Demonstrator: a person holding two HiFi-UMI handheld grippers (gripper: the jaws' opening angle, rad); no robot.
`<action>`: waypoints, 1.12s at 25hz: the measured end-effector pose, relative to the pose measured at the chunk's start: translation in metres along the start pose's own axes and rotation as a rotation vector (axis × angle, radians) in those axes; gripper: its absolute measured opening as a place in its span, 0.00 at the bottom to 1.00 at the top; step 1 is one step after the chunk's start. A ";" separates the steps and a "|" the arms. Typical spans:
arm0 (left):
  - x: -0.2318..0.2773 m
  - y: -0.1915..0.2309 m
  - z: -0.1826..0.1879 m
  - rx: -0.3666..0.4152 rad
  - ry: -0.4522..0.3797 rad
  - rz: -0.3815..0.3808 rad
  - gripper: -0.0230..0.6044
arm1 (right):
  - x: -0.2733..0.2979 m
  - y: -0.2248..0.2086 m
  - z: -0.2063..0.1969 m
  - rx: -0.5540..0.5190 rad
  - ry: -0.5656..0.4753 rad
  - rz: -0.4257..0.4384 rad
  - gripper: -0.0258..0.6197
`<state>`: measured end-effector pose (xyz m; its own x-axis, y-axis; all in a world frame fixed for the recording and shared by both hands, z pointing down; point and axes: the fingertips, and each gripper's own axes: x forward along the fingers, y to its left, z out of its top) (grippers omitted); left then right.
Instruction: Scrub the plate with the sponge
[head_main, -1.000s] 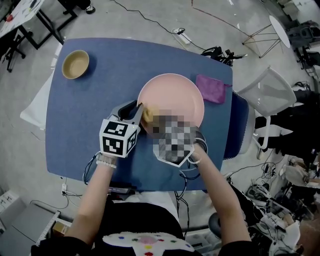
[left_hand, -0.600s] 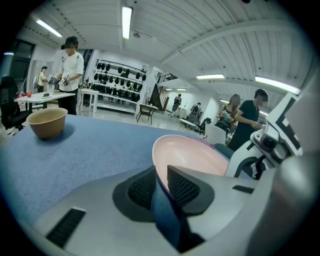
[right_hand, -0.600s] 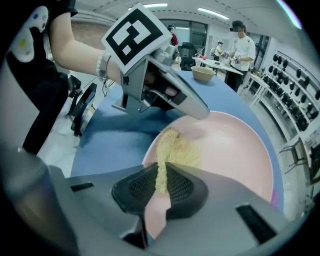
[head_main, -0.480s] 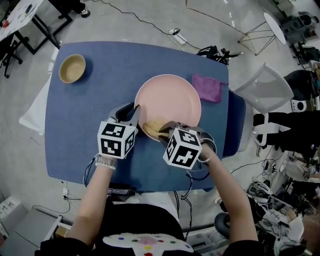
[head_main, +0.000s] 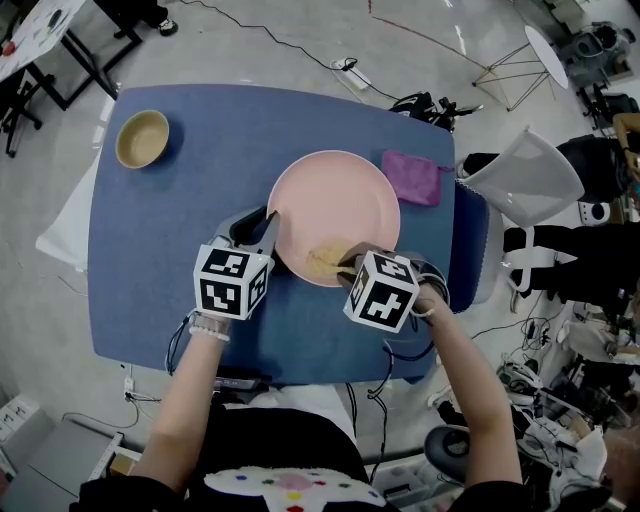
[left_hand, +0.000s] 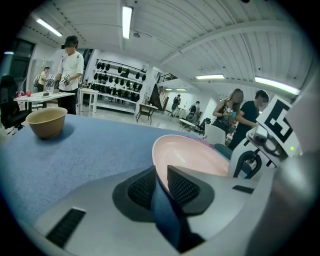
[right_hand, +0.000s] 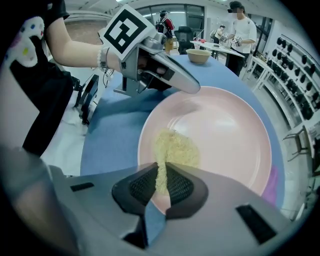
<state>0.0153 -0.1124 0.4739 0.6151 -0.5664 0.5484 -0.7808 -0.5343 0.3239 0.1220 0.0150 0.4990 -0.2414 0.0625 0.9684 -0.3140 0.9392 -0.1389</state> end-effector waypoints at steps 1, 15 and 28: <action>0.000 0.000 0.000 0.000 0.000 0.000 0.17 | -0.001 -0.001 -0.004 0.008 0.009 -0.002 0.10; 0.000 0.000 0.000 0.002 0.003 0.000 0.17 | -0.012 -0.040 -0.040 0.112 0.096 -0.112 0.10; 0.000 0.001 0.000 0.008 0.004 0.004 0.17 | -0.019 -0.104 -0.043 0.203 0.051 -0.323 0.10</action>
<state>0.0145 -0.1133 0.4745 0.6115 -0.5658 0.5531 -0.7823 -0.5371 0.3156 0.1990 -0.0697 0.5041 -0.0561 -0.2045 0.9773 -0.5433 0.8275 0.1419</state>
